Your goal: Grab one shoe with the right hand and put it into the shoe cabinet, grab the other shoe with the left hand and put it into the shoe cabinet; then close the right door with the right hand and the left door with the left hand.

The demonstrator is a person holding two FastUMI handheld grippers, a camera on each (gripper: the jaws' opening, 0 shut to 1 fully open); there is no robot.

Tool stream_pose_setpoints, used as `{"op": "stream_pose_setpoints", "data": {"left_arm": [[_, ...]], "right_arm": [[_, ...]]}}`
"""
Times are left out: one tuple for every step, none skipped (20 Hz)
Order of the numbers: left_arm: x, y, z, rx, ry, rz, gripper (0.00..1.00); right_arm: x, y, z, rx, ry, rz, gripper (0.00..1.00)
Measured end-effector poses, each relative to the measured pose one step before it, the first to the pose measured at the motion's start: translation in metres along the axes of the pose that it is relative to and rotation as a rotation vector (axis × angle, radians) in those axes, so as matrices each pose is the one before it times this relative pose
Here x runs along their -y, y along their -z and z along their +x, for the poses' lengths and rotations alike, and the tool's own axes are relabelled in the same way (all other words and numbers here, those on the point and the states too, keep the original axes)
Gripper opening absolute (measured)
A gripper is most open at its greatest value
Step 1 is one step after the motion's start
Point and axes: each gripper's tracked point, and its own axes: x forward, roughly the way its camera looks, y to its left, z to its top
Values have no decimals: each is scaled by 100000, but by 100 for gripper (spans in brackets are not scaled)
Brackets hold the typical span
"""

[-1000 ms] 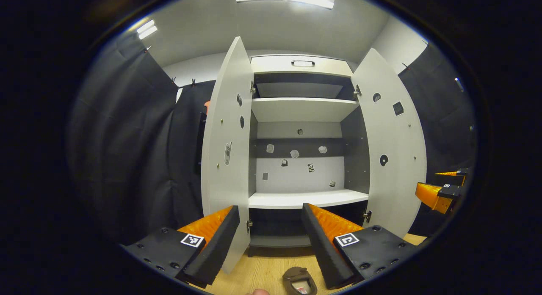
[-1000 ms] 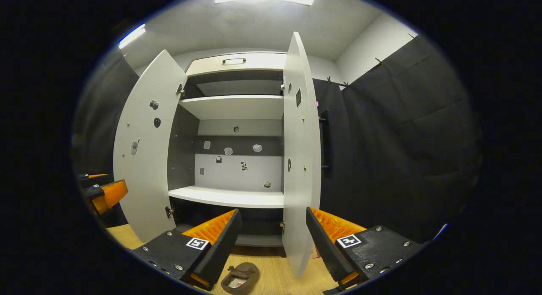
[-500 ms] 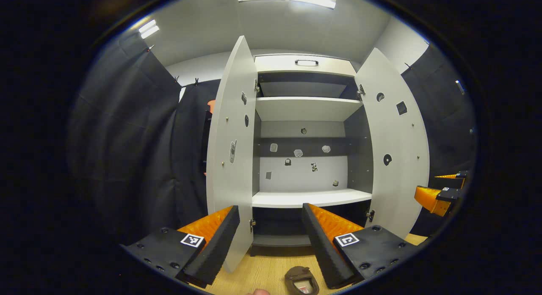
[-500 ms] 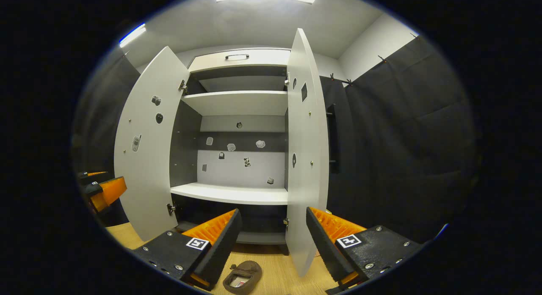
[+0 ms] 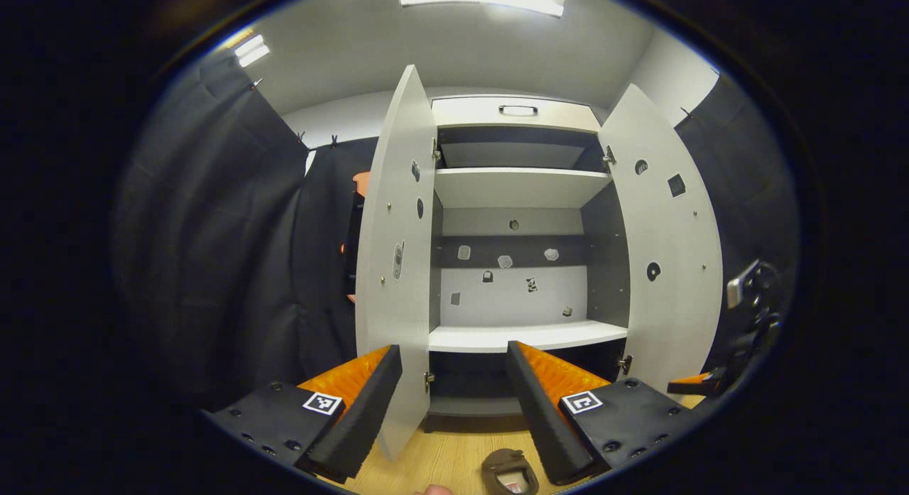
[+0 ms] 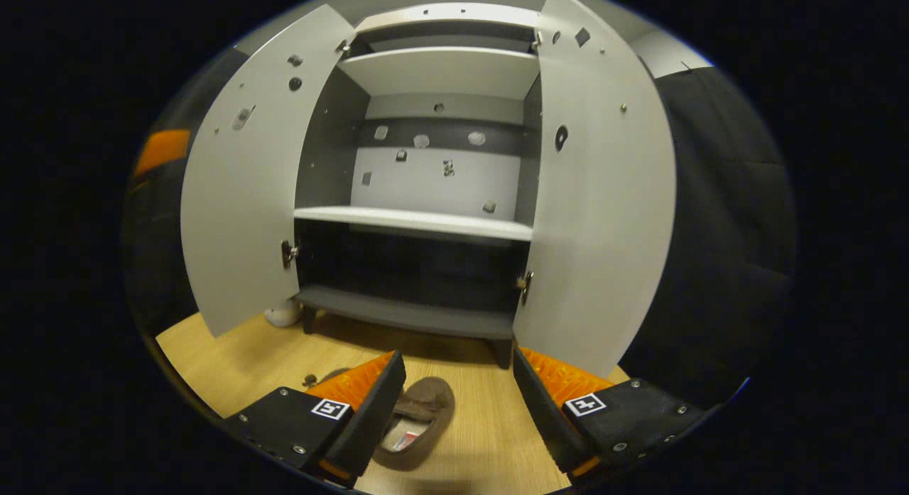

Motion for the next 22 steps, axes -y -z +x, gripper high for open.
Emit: {"op": "stream_pose_setpoints", "data": {"left_arm": [[-127,83,-137,-224,-169,-207,96],[-193,37,-33,-103,-299,-287,96],[-238,66,39,-99,-386,-335,96],[-253,36,-74,-129,-494,-289,96],[-189,83,-90,-151,-441,-193,96],[-161,65,16,-236,-175,-101,96],[-204,132,-7,-284,-279,-1,96],[-143,51,39,-361,-193,37,96],[-156,60,-42,-141,-244,86,96],[-142,6,81,-178,-317,77,96],[-99,-10,-14,-3,-150,-10,96],[-51,-18,80,39,-68,24,96],[-111,102,18,-246,-116,214,96],[-88,79,0,-225,-211,256,96],[-74,45,172,-262,-85,139,96],[-3,87,38,-225,-104,63,96],[-25,78,47,-224,-47,128,96],[1,16,68,-208,-130,262,96],[-35,28,69,-25,-220,269,96],[0,3,26,-30,-114,274,96],[-48,8,86,210,-214,256,96],[-42,48,106,215,-271,173,96]], "right_arm": [[-453,2654,690,-6764,-1658,-405,94],[-502,2253,884,-5844,-1279,716,94],[-361,1816,691,-5355,-654,989,94],[111,1323,791,-3740,413,844,95],[300,934,837,-3022,1051,743,95],[3,780,1005,-2985,160,560,95],[-35,696,750,-2887,281,445,95],[157,488,968,-2425,769,-99,95],[224,628,749,-2861,1673,-645,95],[336,573,706,-2963,1386,-1120,94],[291,231,844,-1737,1440,-1007,95],[230,78,819,-874,1021,-804,94],[84,-9,901,69,473,-594,94],[40,-24,892,208,242,-914,93],[96,-60,772,-30,304,-988,92],[51,-35,708,41,397,-409,92],[-165,-16,638,378,-612,32,91],[-295,62,674,1008,-908,-104,88],[-312,220,412,431,-1167,-401,87],[-314,-180,197,2766,-1608,940,82],[-333,146,27,402,-1496,629,78],[-371,5,-114,990,-2235,1601,67]]}}
